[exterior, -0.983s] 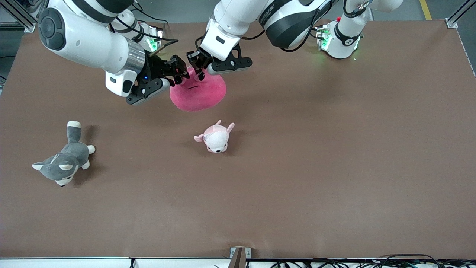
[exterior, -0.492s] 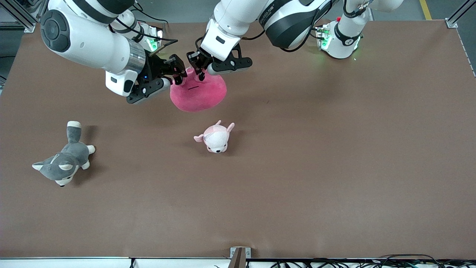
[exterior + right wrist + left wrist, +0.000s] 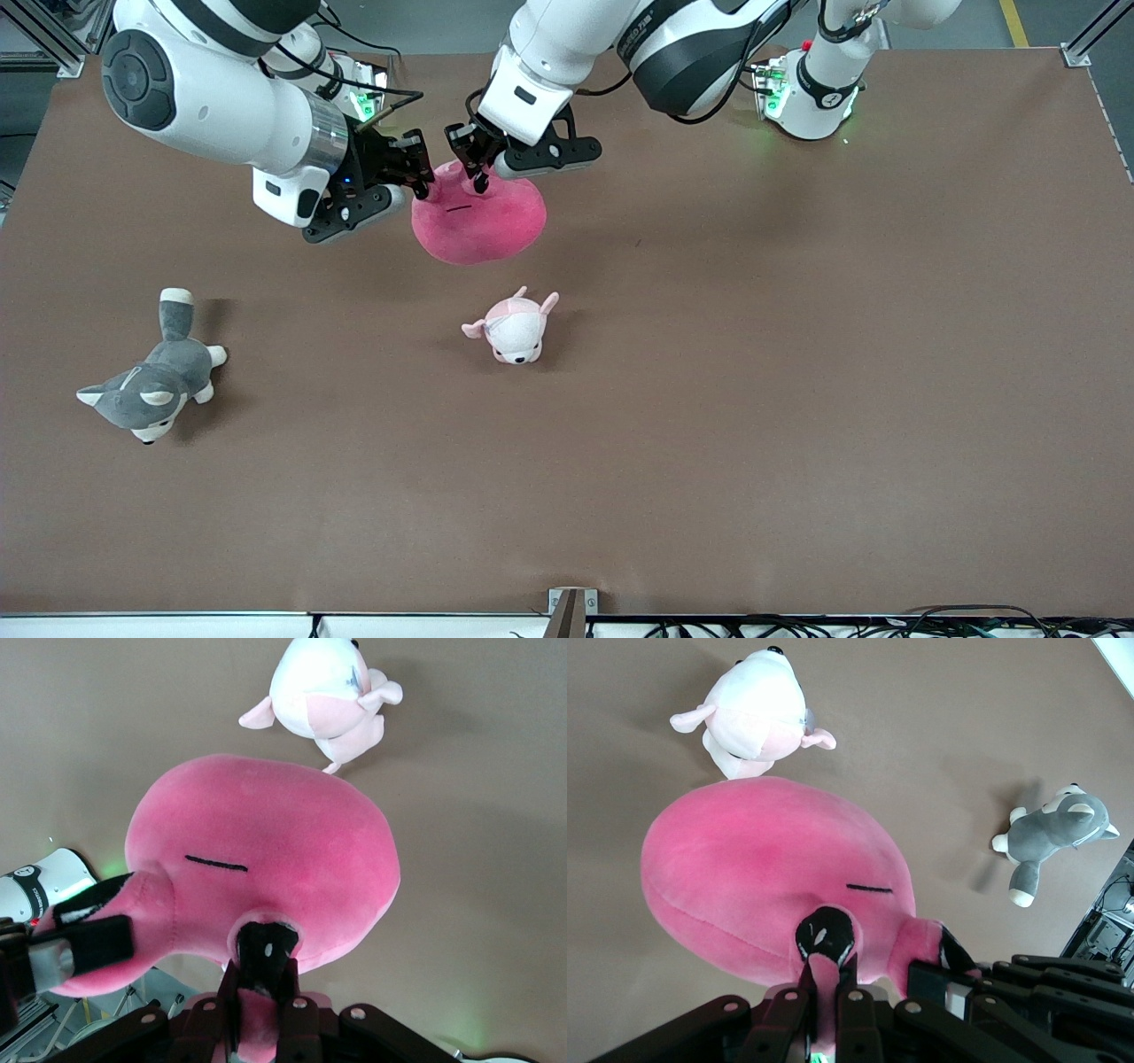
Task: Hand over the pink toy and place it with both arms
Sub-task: 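Open the left gripper and withdraw it while the right gripper carries the plush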
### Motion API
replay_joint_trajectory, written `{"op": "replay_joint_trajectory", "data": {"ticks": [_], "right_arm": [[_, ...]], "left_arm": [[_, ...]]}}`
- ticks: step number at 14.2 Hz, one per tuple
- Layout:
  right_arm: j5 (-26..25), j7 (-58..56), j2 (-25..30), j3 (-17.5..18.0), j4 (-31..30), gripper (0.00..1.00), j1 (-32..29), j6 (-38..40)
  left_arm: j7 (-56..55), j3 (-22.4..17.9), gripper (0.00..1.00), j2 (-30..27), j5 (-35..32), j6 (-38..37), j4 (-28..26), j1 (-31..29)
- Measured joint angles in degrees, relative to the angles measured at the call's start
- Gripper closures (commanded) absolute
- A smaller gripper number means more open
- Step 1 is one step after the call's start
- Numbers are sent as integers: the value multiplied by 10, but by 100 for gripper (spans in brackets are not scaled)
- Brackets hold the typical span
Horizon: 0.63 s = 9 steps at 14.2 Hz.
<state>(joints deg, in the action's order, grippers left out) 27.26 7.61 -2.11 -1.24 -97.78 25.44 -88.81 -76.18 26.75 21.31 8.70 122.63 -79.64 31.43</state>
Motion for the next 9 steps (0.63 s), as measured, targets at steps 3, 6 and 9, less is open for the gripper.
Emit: {"op": "replay_joint_trajectory", "data": {"ticks": [3,6,9], "right_arm": [[0,0,0,-3,2,97,0,2],[0,0,0,-4,3,97,0,3],[-4,0,0,-7,4,98,-4,12]], "left_arm": [[0,0,21,0,0,0,0,0],[0,-1,0,0,-13,0,1,-1],[1,-1,0,-10,-46,-18,6,-5]]}}
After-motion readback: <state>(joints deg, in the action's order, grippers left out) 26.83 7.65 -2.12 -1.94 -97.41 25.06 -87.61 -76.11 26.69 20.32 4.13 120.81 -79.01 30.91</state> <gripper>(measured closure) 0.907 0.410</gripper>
